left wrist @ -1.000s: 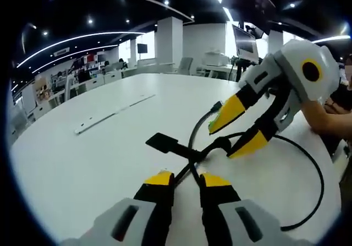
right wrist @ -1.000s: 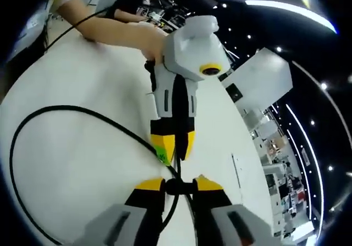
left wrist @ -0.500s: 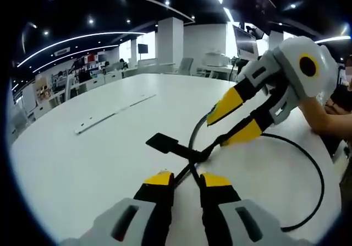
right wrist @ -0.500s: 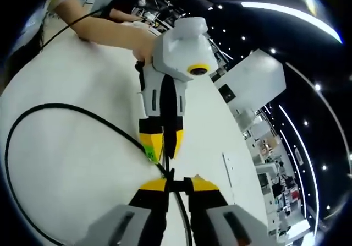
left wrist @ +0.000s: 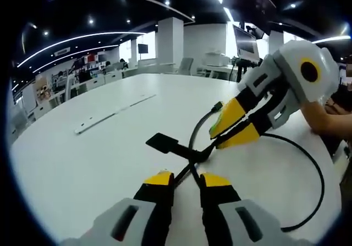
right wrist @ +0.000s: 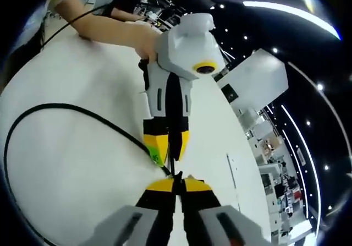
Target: Find the charging cable on the desk, coil it up and secure with Velcro.
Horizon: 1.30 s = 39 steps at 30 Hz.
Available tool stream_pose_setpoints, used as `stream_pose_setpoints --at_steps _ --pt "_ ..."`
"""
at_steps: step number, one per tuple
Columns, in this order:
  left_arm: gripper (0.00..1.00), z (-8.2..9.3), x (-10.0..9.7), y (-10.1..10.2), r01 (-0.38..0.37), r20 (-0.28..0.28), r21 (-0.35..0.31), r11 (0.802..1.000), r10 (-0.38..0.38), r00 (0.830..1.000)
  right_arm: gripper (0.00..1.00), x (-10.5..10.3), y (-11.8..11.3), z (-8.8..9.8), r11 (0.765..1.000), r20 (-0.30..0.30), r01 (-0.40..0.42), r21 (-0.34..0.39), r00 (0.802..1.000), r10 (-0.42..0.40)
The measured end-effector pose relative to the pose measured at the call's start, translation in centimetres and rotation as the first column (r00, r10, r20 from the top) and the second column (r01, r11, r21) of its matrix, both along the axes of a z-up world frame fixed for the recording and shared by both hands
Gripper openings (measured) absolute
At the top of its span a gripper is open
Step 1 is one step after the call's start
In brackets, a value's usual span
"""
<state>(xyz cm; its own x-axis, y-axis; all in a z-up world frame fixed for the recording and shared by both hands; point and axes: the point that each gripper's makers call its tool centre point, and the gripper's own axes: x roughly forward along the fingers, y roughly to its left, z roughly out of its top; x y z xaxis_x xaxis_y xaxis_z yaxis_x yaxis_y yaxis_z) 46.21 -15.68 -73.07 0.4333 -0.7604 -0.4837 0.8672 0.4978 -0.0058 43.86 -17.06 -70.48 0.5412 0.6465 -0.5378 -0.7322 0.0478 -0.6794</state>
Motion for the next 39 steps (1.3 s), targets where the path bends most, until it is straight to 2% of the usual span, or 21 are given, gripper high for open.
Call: stream_pose_setpoints --at_steps 11,15,23,28,39 --pt "0.2 -0.2 0.2 -0.4 -0.009 0.003 -0.017 1.0 0.009 1.0 0.04 1.8 -0.1 0.5 0.995 -0.015 0.048 0.093 0.999 -0.047" --pt "0.2 -0.2 0.4 -0.6 -0.01 0.013 -0.03 0.999 0.011 1.0 0.04 3.0 -0.1 1.0 0.983 -0.028 0.076 0.167 0.997 -0.073" --pt "0.21 -0.3 0.7 -0.9 0.005 0.022 -0.034 0.999 -0.005 1.0 0.04 5.0 -0.4 0.1 0.973 -0.055 0.107 0.205 0.994 -0.097" --pt "0.21 -0.4 0.8 -1.4 0.032 0.044 -0.006 0.999 -0.032 0.999 0.04 5.6 -0.3 0.0 0.962 -0.099 0.114 0.249 0.991 -0.092" --pt "0.21 -0.5 1.1 -1.2 0.043 0.045 0.001 0.999 -0.043 0.998 0.04 7.0 -0.2 -2.2 0.961 -0.174 0.161 0.226 0.977 -0.123"
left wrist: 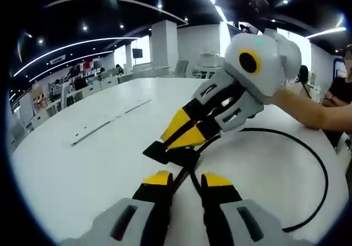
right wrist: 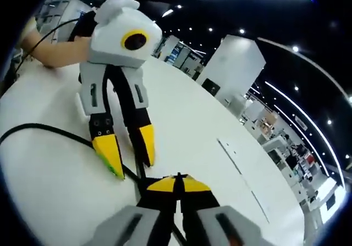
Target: Find the charging cable on the desk, coil it up and secure with Velcro.
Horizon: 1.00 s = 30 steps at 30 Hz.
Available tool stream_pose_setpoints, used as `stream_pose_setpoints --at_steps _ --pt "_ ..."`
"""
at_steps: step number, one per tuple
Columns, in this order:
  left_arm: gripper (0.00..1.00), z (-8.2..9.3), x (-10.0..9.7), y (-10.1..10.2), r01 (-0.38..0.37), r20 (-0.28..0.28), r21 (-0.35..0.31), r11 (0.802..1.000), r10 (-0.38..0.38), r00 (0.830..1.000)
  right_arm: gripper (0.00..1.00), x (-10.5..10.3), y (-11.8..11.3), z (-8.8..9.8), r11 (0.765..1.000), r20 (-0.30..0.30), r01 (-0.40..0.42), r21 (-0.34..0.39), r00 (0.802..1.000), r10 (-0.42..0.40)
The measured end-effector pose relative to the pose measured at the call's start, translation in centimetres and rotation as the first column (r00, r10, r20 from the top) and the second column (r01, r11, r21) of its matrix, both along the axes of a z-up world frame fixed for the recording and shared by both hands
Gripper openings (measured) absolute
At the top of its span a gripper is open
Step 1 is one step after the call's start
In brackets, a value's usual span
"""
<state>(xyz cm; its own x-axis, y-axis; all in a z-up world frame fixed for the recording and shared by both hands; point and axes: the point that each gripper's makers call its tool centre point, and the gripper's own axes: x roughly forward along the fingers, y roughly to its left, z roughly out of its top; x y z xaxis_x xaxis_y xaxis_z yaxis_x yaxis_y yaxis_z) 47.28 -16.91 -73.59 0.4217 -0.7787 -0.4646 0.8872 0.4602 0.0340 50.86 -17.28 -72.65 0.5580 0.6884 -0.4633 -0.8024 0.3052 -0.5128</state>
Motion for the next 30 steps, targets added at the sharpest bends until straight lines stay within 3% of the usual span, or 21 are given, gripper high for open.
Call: stream_pose_setpoints --at_steps 7,18,23,26,30 --pt "0.21 0.4 1.8 0.9 0.002 -0.001 0.005 1.0 -0.002 1.0 0.04 0.2 0.0 -0.4 1.0 -0.034 0.007 0.006 0.999 -0.007" --pt "0.21 0.7 2.3 1.0 0.006 -0.002 0.005 1.0 -0.006 1.0 0.04 0.4 0.4 -0.5 1.0 -0.047 -0.012 0.028 0.999 0.013" --pt "0.21 0.7 1.6 0.6 0.008 0.002 0.008 1.0 -0.008 1.0 0.04 0.5 0.5 -0.5 0.999 -0.067 -0.016 0.04 0.998 0.019" --pt "0.21 0.8 1.5 0.5 0.0 -0.003 0.004 1.0 0.0 1.0 0.05 0.5 0.4 -0.5 0.996 -0.142 -0.018 0.085 0.989 0.03" --pt "0.2 1.0 1.5 0.5 -0.009 -0.015 -0.018 1.0 0.008 1.0 0.06 0.7 0.2 -0.4 0.993 -0.171 -0.013 0.121 0.985 0.034"
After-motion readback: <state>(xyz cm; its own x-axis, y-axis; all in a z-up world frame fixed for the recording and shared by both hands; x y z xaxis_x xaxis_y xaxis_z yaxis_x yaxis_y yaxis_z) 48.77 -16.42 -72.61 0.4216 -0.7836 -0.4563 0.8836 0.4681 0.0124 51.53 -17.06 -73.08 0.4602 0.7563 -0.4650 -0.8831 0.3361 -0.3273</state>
